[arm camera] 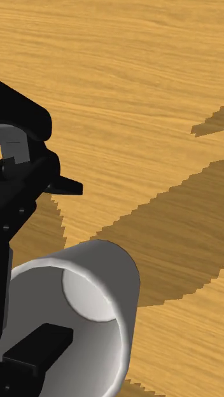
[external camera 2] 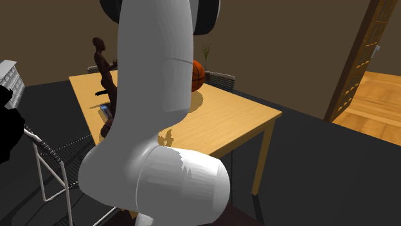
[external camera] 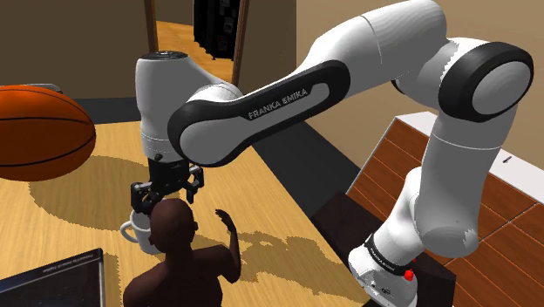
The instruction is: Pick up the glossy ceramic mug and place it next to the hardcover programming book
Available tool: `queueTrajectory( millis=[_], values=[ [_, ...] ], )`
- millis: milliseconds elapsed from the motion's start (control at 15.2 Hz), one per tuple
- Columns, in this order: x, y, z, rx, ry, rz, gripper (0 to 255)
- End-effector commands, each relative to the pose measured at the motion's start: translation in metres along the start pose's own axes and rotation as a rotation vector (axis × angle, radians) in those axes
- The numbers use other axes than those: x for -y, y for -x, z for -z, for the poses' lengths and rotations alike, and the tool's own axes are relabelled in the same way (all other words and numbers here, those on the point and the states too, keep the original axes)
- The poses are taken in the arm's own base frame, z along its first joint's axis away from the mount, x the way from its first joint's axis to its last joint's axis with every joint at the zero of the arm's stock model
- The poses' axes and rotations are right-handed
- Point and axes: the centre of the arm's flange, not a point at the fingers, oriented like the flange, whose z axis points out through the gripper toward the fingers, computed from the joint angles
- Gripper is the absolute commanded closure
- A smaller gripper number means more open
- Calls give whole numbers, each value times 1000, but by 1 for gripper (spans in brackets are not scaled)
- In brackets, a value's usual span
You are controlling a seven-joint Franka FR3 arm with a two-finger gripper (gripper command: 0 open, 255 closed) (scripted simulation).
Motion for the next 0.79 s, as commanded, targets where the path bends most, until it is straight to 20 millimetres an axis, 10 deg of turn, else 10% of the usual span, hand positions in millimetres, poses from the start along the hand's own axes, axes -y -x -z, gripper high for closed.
queueTrajectory(
  millis=[0,264,726],
  values=[
    [0,0,0,0,0,0,0],
    [0,0,50,0,0,0,0],
    [0,0,50,0,0,0,0]
  ],
)
